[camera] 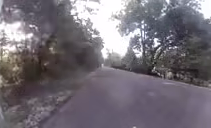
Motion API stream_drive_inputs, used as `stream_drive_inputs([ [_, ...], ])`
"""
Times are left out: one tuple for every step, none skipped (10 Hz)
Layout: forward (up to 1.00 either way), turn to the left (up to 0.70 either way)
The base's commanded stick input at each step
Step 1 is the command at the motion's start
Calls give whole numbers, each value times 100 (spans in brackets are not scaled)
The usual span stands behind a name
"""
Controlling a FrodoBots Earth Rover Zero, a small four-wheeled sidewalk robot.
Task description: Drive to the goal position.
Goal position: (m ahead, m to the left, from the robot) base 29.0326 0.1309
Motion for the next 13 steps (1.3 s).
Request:
stream_drive_inputs([
  [70, 9],
  [70, 11],
  [70, 2],
  [70, 2],
  [70, 2],
  [70, 1],
  [70, 0],
  [70, 0],
  [70, 0],
  [70, 0],
  [70, 0],
  [70, 0],
  [70, 0],
])
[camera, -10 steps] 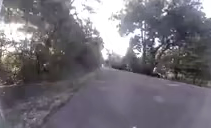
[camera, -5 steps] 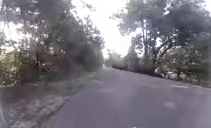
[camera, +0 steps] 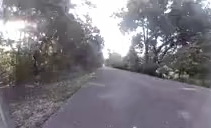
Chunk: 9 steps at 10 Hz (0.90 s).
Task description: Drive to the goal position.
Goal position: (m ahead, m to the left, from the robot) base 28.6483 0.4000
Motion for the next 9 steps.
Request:
stream_drive_inputs([
  [70, 0],
  [70, 0],
  [70, 0],
  [70, 0],
  [70, 0],
  [70, 0],
  [70, 0],
  [70, 0],
  [70, 0],
])
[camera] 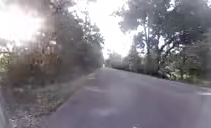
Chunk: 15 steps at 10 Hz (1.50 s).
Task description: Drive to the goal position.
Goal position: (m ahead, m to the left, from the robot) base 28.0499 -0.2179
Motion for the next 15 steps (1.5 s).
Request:
stream_drive_inputs([
  [70, 0],
  [70, 0],
  [70, 0],
  [70, 0],
  [70, 0],
  [70, 0],
  [70, 0],
  [70, 0],
  [70, 0],
  [70, 0],
  [70, 0],
  [70, 0],
  [70, 0],
  [70, 0],
  [70, 0],
])
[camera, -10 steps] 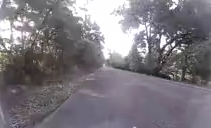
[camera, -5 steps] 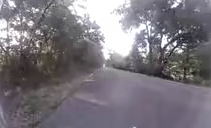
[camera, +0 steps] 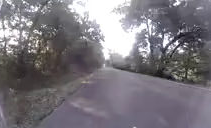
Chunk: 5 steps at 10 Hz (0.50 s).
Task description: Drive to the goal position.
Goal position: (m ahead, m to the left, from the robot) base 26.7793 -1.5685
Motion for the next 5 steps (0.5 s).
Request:
stream_drive_inputs([
  [70, 0],
  [70, 0],
  [70, 0],
  [70, -30],
  [70, -10],
])
